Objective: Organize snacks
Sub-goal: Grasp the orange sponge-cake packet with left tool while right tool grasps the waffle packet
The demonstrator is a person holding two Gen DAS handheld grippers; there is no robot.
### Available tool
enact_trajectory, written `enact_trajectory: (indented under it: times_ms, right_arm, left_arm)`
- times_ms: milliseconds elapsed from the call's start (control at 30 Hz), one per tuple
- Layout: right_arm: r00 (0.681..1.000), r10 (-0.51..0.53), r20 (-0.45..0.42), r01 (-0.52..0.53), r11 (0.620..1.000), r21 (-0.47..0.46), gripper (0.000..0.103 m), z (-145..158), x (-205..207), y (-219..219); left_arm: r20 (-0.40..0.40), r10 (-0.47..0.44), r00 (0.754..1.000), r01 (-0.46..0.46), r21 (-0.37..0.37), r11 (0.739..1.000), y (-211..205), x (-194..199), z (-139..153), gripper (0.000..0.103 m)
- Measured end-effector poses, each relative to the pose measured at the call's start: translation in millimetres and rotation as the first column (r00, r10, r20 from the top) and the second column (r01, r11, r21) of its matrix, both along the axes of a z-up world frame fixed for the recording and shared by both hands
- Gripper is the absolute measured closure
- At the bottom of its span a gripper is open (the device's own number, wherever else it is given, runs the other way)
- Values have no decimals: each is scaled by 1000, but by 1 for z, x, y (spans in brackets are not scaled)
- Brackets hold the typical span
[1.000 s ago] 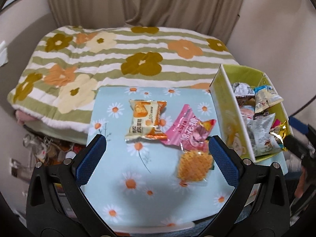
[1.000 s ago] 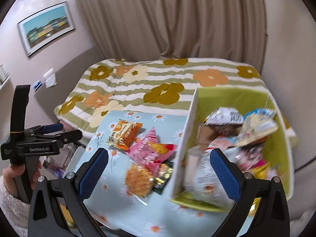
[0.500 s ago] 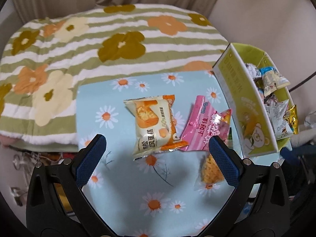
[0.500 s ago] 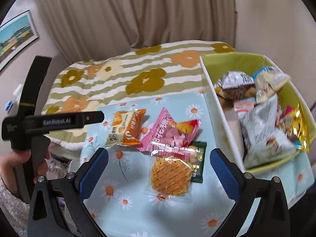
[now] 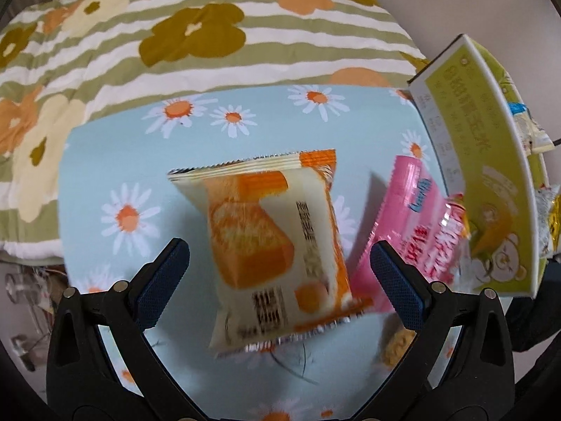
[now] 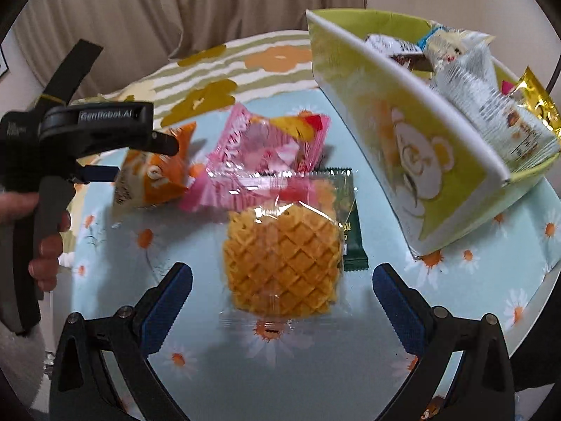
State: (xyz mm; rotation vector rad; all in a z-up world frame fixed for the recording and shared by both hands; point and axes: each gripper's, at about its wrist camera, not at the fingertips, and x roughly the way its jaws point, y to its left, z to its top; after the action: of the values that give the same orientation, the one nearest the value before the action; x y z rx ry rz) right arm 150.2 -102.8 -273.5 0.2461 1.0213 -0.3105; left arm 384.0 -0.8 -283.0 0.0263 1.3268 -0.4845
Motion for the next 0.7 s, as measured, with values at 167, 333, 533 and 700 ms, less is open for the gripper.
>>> enact_trajectory:
  times_ms: [167, 333, 533, 700]
  right_arm:
    - [999, -31, -9, 31, 999, 16, 0, -15, 8, -6]
    - [999, -47, -20, 48, 999, 9, 1, -21, 11, -6]
    - [998, -59, -35, 59, 998, 9, 1, -22, 19, -6]
    - [998, -45, -37, 45, 999, -2, 1, -21, 23, -2]
  left_arm:
    - [6, -24, 1000, 24, 43, 999, -9, 6, -17, 24]
    - [25, -50, 998, 48, 41, 998, -8, 5, -15, 35]
    - [50, -64, 997, 62, 44, 997, -5, 1, -8, 39]
    - [48, -68, 997, 66, 43, 997, 4, -4, -5, 40]
